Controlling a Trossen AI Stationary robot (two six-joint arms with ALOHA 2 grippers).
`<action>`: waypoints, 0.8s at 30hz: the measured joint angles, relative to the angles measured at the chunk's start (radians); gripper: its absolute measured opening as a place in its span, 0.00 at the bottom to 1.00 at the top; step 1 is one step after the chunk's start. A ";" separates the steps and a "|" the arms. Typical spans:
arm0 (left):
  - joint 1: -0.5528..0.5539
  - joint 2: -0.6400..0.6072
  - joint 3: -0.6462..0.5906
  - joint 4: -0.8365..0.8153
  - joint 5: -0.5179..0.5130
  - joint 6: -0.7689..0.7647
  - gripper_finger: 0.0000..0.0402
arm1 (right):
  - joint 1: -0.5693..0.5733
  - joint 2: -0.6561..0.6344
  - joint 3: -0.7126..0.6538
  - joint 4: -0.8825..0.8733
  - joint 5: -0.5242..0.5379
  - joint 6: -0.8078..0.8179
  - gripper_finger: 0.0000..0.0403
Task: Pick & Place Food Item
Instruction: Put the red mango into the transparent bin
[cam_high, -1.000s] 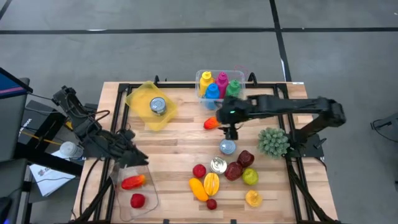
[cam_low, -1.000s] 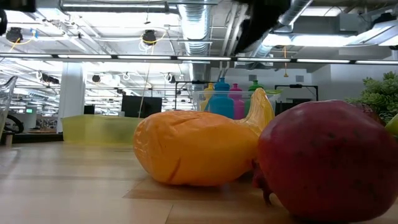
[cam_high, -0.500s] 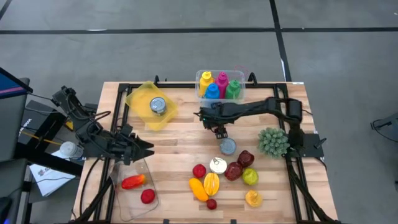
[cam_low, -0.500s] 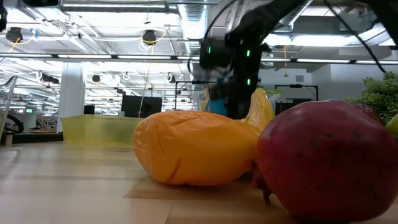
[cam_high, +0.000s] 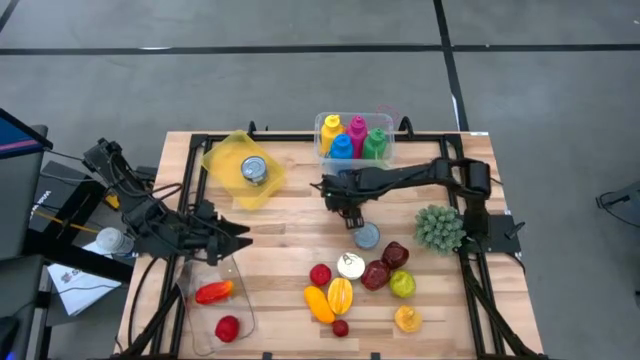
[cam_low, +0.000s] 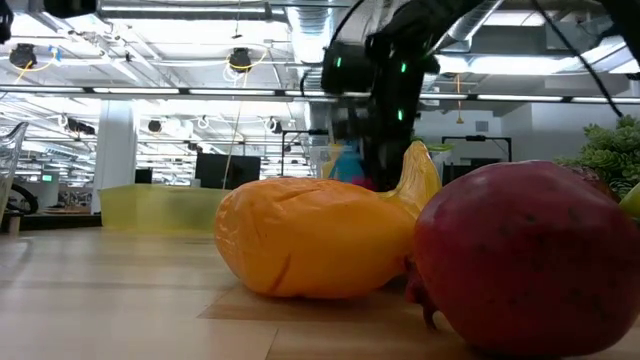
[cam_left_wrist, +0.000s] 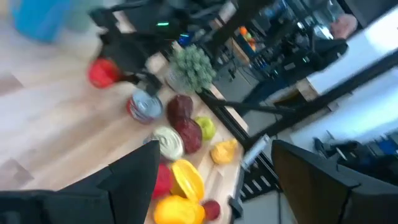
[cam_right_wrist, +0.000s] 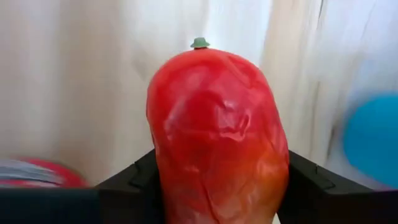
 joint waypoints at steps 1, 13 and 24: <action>0.001 0.002 0.000 -0.002 -0.024 0.000 0.74 | -0.001 -0.030 0.000 0.006 -0.046 0.016 0.51; 0.131 0.037 0.000 0.037 -0.163 0.116 0.74 | 0.028 -0.477 0.002 0.302 -0.238 0.304 0.57; 0.466 0.244 -0.001 0.584 0.255 0.684 0.74 | 0.064 -0.598 0.003 0.465 -0.238 0.413 0.56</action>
